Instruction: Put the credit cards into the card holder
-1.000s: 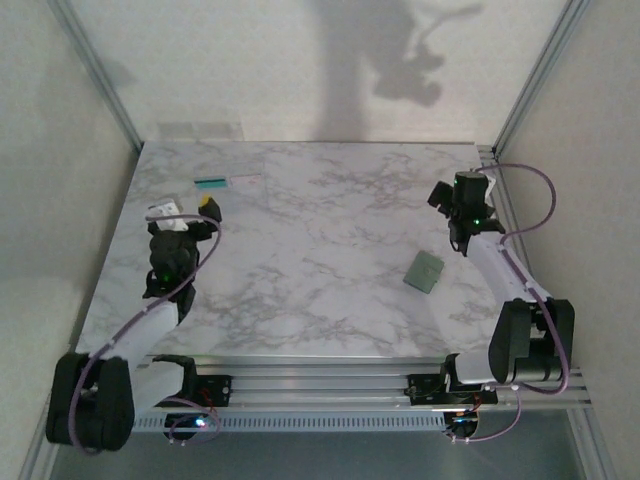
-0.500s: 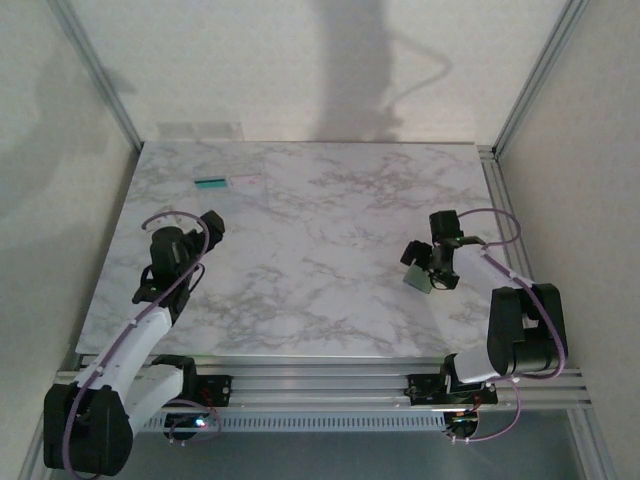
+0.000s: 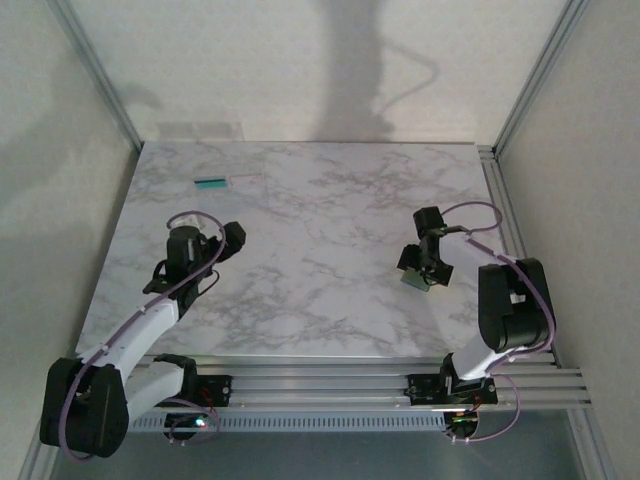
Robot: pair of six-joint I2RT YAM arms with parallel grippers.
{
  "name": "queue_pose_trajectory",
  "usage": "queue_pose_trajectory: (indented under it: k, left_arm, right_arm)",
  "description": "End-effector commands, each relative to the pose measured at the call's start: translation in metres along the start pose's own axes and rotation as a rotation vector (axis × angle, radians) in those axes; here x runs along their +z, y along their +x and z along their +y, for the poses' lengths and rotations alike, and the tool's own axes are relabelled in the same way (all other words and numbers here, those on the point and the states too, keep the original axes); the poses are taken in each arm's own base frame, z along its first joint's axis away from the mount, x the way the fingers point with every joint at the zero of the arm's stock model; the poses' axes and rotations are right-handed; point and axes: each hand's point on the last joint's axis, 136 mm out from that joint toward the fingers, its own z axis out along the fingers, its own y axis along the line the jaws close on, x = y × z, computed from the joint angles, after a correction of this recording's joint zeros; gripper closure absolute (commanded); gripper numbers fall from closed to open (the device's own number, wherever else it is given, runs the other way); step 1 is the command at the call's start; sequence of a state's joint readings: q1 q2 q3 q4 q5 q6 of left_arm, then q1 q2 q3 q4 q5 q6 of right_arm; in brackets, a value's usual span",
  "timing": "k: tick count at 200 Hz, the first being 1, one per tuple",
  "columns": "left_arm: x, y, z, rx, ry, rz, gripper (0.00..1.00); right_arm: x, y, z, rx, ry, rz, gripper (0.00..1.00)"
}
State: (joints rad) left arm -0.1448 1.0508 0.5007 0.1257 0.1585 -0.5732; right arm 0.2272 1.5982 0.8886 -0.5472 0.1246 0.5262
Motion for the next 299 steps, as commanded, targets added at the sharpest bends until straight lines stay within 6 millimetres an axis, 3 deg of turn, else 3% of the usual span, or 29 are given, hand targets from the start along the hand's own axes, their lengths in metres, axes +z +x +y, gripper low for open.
queue_pose_trajectory:
  k: [1,23,59,93,133,161,189,210,229,255,299]
  left_arm:
    - [0.000,-0.003,-0.013,-0.007,0.030,0.020,0.00]
    - [0.003,0.000,-0.016,-0.023,0.048,0.043,0.00]
    - [0.004,0.011,-0.016,-0.017,0.042,0.101,0.00]
    - [0.005,0.033,-0.029,-0.033,0.123,0.215,0.00]
    - [0.005,0.057,-0.052,-0.037,0.215,0.305,0.03]
    - [0.007,0.078,-0.070,-0.037,0.303,0.402,0.16]
    - [0.010,0.112,-0.095,0.013,0.408,0.558,0.19]
    - [0.022,0.137,-0.104,0.031,0.397,0.647,0.31]
    - [0.027,0.154,-0.116,0.042,0.426,0.699,0.33]
    - [0.034,0.170,-0.121,0.047,0.418,0.737,0.32]
    - [0.045,0.185,-0.109,0.046,0.352,0.773,0.37]
  right_arm:
    - [0.006,0.009,0.020,-0.118,-0.008,0.045,0.21]
    - [-0.004,0.023,0.059,-0.282,-0.046,0.032,0.23]
    - [-0.026,0.067,0.133,-0.461,-0.165,0.048,0.22]
    - [-0.035,0.102,0.177,-0.524,-0.248,0.066,0.18]
    - [-0.048,0.101,0.168,-0.557,-0.269,0.056,0.14]
    - [-0.044,0.115,0.168,-0.605,-0.313,0.116,0.21]
    - [-0.033,0.109,0.171,-0.579,-0.373,0.129,0.33]
    - [-0.024,0.102,0.165,-0.590,-0.324,0.119,0.43]
    - [-0.016,0.103,0.166,-0.584,-0.334,0.132,0.49]
    - [-0.019,0.114,0.176,-0.560,-0.412,0.181,0.63]
    - [-0.036,0.132,0.201,-0.490,-0.619,0.253,0.64]
